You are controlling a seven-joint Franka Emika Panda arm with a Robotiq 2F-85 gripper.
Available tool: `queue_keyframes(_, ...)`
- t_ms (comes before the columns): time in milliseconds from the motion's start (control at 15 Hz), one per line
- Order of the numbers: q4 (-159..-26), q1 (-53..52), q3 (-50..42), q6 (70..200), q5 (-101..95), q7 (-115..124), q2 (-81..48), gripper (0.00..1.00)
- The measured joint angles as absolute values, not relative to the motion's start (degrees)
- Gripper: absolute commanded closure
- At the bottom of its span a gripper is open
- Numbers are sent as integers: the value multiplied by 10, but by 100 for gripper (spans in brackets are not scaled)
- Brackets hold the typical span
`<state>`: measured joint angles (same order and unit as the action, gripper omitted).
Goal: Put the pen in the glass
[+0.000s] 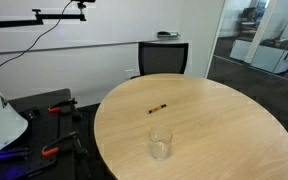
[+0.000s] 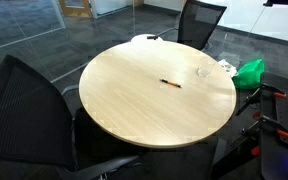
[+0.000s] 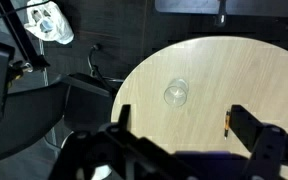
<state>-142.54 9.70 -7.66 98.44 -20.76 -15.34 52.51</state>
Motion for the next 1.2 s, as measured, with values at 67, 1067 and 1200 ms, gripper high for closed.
queue_keyframes(67,-1425,97,-77,984,-208,-153,525,0)
queue_keyframes(1067,-1424,30,-48,1119,-184,-73,471,0)
queue_keyframes(1200,-1425,15,-46,1163,-166,-72,432,0)
